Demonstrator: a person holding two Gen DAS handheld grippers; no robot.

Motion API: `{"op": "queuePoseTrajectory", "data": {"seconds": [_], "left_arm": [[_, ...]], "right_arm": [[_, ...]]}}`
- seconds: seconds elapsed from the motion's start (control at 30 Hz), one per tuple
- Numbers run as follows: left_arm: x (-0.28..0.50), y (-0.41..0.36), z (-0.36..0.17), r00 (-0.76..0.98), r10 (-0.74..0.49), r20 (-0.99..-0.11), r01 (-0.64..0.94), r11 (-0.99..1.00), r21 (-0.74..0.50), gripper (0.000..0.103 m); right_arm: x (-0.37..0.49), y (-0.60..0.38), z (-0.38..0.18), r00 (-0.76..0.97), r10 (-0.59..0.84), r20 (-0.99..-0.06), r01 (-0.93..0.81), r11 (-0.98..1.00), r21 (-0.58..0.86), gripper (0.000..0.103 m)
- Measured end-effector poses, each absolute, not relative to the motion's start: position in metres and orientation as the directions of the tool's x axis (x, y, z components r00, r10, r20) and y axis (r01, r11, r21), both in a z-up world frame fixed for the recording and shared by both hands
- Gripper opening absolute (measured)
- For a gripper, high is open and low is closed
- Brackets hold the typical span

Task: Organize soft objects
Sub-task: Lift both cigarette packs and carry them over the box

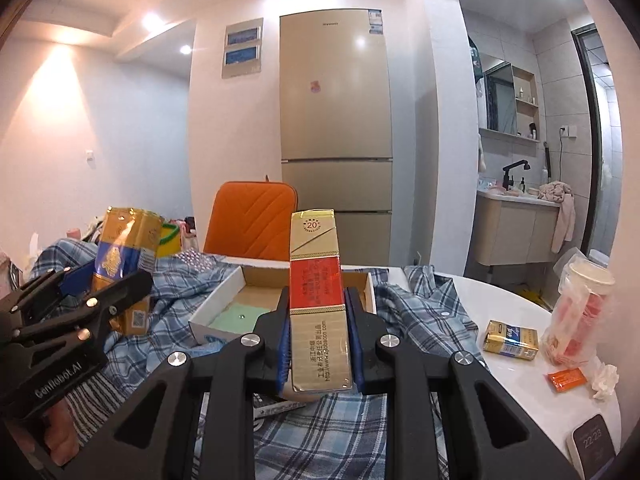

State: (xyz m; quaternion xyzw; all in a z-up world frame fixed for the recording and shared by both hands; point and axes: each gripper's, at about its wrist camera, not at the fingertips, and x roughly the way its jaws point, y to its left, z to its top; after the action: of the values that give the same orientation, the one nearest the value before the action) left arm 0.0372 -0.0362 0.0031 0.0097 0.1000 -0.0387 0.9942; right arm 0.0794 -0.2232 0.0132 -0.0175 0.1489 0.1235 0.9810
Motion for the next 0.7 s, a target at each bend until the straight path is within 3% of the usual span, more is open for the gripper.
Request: {"op": "queuePoseTrajectory", "data": {"seconds": [0.13,0.4,0.7], "left_arm": [[0.035,-0.036,0.016,0.987,-0.050,-0.150,0.054,0.998,0.025,0.051],[0.052,-0.033,0.042,0.999,-0.024,-0.032,0.024,0.999,0.028,0.051],[0.103,-0.024,0.056,0.999,-0.034,0.000,0.034,0.999,-0.024,0.051]], "right_arm": [[0.081,-0.226,0.021,0.925,0.248,-0.287,-0.250,0.968,0.030,0.025],[0.079,-0.204,0.054,0.950,0.227,-0.216,-0.244,0.968,-0.057,0.025],[0.133,-0.184,0.093,0.975,0.177,-0.131,-0.185,0.981,-0.052,0.025]]}}
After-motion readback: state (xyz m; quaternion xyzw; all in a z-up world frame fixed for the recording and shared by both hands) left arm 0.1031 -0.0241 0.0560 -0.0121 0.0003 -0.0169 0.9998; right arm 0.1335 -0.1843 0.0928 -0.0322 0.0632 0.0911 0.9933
